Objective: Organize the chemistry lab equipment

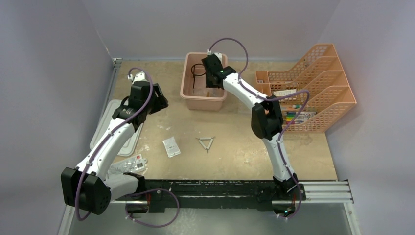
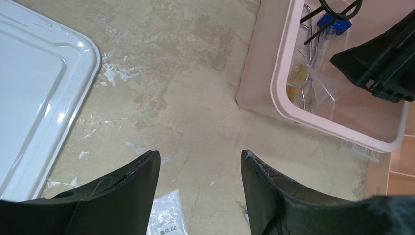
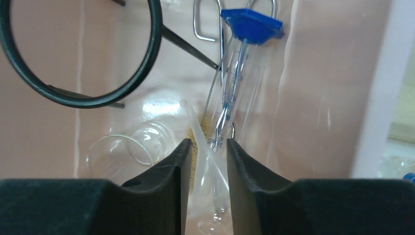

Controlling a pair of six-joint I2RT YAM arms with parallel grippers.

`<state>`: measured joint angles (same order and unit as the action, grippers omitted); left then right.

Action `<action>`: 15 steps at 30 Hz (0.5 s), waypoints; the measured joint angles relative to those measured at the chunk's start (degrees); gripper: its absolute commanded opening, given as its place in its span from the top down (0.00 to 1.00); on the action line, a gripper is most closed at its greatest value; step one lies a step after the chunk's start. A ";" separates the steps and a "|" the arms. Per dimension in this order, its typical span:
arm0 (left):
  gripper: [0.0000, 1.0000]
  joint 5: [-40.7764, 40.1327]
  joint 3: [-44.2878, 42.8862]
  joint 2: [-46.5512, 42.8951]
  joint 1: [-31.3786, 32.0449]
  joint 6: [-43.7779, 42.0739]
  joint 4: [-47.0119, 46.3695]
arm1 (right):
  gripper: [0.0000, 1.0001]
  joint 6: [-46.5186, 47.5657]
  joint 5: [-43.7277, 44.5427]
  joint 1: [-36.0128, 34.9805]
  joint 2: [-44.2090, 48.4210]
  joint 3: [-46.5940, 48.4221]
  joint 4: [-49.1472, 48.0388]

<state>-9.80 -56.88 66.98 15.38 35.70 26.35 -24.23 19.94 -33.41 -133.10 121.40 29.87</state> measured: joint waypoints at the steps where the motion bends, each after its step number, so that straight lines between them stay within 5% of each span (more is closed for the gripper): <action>1: 0.38 0.07 0.00 0.00 0.00 0.00 0.07 | 0.60 0.09 -0.02 0.00 0.09 0.57 0.02; 8: 0.36 1.33 0.00 0.00 0.02 0.07 0.74 | 0.46 1.53 -0.15 0.04 3.98 1.07 0.57; 15: 0.27 1.11 0.98 -1.46 0.00 0.83 2.14 | 0.37 3.80 -3.45 -0.07 19.74 -6.82 -1.62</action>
<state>-8.69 -55.90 65.52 15.38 36.53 28.49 -20.43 16.49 -33.47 -113.36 114.59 28.25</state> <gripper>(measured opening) 0.694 0.598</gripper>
